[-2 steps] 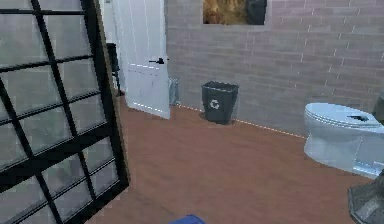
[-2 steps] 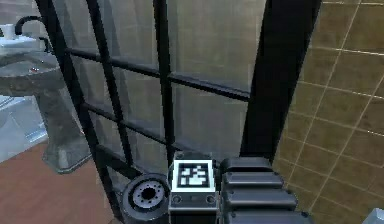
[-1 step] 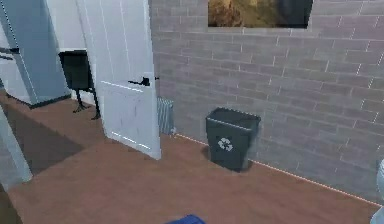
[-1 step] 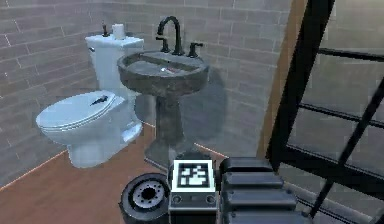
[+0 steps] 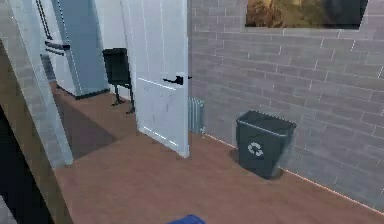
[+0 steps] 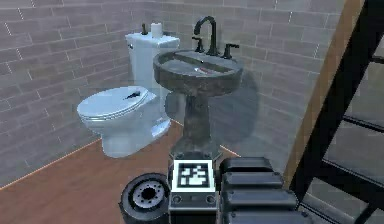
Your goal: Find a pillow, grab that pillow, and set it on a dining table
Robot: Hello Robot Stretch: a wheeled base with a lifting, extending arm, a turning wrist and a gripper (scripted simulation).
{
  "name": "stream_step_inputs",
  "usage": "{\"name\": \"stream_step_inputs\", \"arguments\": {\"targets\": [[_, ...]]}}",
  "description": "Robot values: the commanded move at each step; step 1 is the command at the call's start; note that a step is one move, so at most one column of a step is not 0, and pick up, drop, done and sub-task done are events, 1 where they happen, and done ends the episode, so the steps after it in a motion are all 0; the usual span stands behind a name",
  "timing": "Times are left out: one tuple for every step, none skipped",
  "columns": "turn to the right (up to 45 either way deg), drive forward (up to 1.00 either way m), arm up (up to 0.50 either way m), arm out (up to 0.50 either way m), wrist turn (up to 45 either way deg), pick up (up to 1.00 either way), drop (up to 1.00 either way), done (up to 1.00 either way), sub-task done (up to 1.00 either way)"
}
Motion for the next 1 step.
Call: {"name": "stream_step_inputs", "arguments": {"targets": [[0.0, 0.30, 0.00, 0.00, 0.0, 0.00, 0.00, 0.00, 0.00]]}}
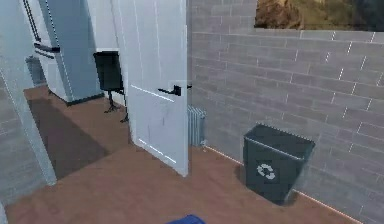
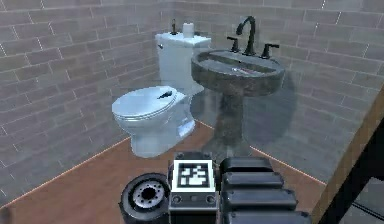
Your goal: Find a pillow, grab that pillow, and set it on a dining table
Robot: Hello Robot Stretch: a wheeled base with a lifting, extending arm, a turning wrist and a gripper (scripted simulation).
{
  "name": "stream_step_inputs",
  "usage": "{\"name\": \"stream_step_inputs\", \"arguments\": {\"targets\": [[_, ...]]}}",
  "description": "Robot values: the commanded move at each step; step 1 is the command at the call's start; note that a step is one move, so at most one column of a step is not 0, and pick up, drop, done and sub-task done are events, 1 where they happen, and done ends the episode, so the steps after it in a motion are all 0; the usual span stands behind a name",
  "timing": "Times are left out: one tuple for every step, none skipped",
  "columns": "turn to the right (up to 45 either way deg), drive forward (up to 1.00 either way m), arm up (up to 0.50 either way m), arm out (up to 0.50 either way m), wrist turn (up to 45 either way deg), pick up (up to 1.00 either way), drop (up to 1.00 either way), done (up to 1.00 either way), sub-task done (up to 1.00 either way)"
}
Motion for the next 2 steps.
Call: {"name": "stream_step_inputs", "arguments": {"targets": [[-21.0, 0.00, 0.00, 0.00, 0.0, 0.00, 0.00, 0.00, 0.00], [0.0, 0.45, 0.00, 0.00, 0.0, 0.00, 0.00, 0.00, 0.00]]}}
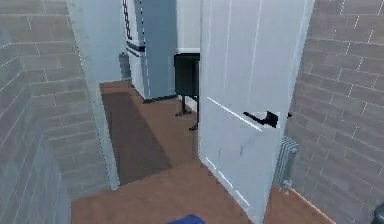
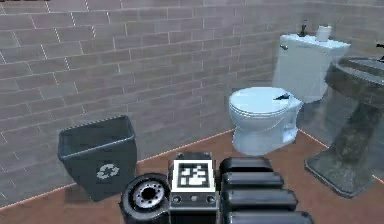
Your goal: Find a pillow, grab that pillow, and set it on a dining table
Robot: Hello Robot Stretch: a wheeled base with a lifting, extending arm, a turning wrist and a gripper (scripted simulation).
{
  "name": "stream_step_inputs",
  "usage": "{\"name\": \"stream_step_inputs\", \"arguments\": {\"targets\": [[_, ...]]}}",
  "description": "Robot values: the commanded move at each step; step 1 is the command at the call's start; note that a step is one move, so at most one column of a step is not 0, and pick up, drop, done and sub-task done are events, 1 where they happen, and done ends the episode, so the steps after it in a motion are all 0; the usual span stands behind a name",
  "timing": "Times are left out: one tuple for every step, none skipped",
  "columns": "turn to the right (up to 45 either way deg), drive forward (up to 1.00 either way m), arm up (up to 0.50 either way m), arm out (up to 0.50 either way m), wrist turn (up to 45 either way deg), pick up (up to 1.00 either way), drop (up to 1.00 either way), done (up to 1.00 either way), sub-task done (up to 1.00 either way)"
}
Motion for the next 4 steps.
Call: {"name": "stream_step_inputs", "arguments": {"targets": [[-6.0, 0.00, 0.00, 0.00, 0.0, 0.00, 0.00, 0.00, 0.00], [0.0, 1.00, 0.00, 0.00, 0.0, 0.00, 0.00, 0.00, 0.00], [0.0, 0.50, 0.00, 0.00, 0.0, 0.00, 0.00, 0.00, 0.00], [-24.0, 0.00, 0.00, 0.00, 0.0, 0.00, 0.00, 0.00, 0.00]]}}
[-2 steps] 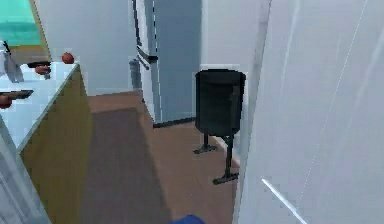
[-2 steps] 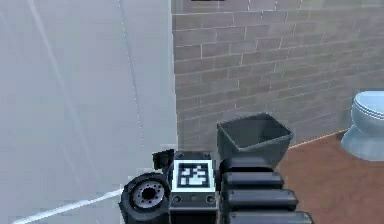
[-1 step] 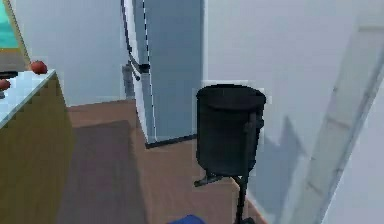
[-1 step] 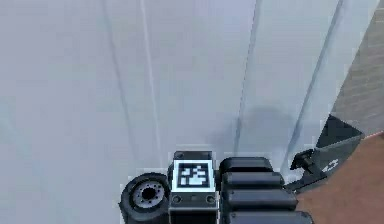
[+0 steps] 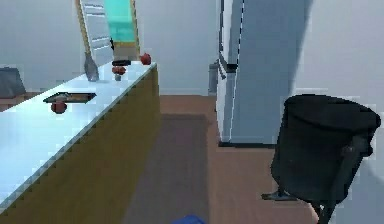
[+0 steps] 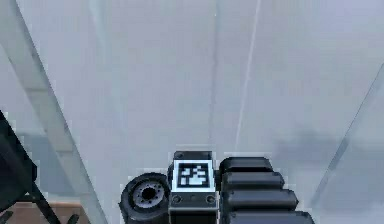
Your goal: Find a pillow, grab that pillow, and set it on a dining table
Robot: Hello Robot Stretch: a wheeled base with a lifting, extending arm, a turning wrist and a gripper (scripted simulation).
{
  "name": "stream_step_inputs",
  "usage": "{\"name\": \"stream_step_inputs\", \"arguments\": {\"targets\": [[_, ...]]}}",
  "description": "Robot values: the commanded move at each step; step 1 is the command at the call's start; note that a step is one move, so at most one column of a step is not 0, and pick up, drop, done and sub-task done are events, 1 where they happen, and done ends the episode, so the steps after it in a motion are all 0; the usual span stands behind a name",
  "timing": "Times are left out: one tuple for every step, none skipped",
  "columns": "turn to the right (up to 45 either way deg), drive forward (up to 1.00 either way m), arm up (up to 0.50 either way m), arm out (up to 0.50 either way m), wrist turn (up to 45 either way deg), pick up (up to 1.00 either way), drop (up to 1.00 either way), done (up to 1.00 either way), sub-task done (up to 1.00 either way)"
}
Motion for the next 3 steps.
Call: {"name": "stream_step_inputs", "arguments": {"targets": [[0.0, 0.30, 0.00, 0.00, 0.0, 0.00, 0.00, 0.00, 0.00], [-3.0, 0.00, 0.00, 0.00, 0.0, 0.00, 0.00, 0.00, 0.00], [0.0, 1.00, 0.00, 0.00, 0.0, 0.00, 0.00, 0.00, 0.00]]}}
